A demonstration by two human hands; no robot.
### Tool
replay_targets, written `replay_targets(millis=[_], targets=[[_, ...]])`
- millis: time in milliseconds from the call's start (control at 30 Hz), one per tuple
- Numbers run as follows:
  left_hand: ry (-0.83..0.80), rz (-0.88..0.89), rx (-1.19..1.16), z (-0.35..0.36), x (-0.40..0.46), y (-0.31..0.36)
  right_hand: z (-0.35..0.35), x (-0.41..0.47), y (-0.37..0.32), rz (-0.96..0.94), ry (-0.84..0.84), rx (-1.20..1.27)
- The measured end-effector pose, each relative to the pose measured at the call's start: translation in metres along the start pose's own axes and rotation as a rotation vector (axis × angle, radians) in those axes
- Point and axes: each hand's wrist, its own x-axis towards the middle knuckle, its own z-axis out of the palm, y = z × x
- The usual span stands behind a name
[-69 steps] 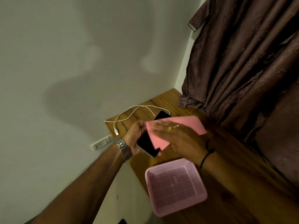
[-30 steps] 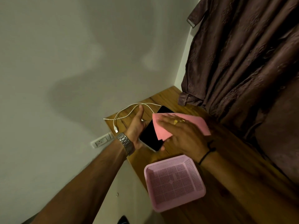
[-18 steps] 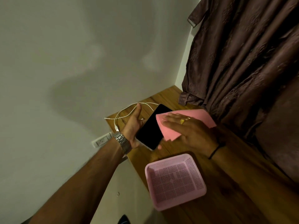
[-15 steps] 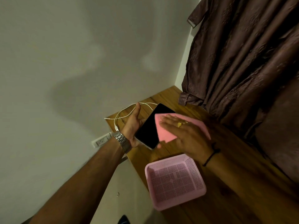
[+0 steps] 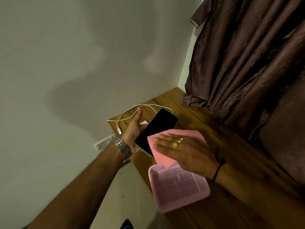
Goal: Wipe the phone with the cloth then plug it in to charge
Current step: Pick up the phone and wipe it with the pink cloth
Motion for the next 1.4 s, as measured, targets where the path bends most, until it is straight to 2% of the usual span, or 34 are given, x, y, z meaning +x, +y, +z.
replay_targets(millis=[67,200,333,467,567,667,700,767,833,900,1000,1100,1167,1233,1300,1400], targets=[[-0.011,-0.012,-0.012,0.0,-0.001,-0.001,-0.008,0.002,0.019,0.05,0.036,0.028],[-0.136,-0.074,0.014,-0.004,-0.001,-0.002,-0.025,0.009,0.051,0.445,0.229,0.033],[-0.117,-0.071,0.013,-0.001,0.007,-0.006,-0.015,0.04,0.027,0.534,0.262,0.144],[0.127,0.005,0.034,0.0,0.016,-0.004,0.011,0.054,-0.039,0.498,0.262,0.21],[0.113,0.021,-0.086,-0.007,0.012,0.002,0.015,0.043,-0.07,0.329,0.176,0.361],[0.064,0.016,-0.108,-0.017,0.008,0.001,-0.001,0.034,-0.06,0.226,0.11,0.278],[0.065,0.015,-0.086,-0.02,0.008,-0.001,-0.006,0.035,-0.045,0.269,0.15,0.245],[0.016,0.0,-0.053,-0.02,0.007,-0.005,-0.014,0.042,-0.004,0.483,0.256,0.176],[-0.004,-0.004,-0.03,-0.015,0.008,-0.006,-0.015,0.053,0.021,0.629,0.269,0.162],[0.05,-0.005,-0.027,-0.006,0.012,-0.006,-0.005,0.064,0.009,0.621,0.203,0.186],[0.157,0.031,-0.027,-0.009,0.019,-0.005,0.018,0.06,-0.032,0.545,0.206,0.231],[0.166,0.03,-0.065,-0.016,0.015,-0.004,0.022,0.045,-0.059,0.393,0.174,0.334],[0.148,0.014,-0.093,-0.02,0.013,-0.006,0.011,0.038,-0.059,0.335,0.124,0.279],[0.134,-0.006,-0.078,-0.023,0.011,-0.009,-0.001,0.039,-0.035,0.405,0.188,0.177],[0.077,-0.033,-0.052,-0.022,0.011,-0.01,-0.01,0.047,-0.001,0.556,0.298,0.077],[0.092,-0.035,-0.031,-0.012,0.016,-0.008,0.001,0.063,0.006,0.628,0.202,0.128]])
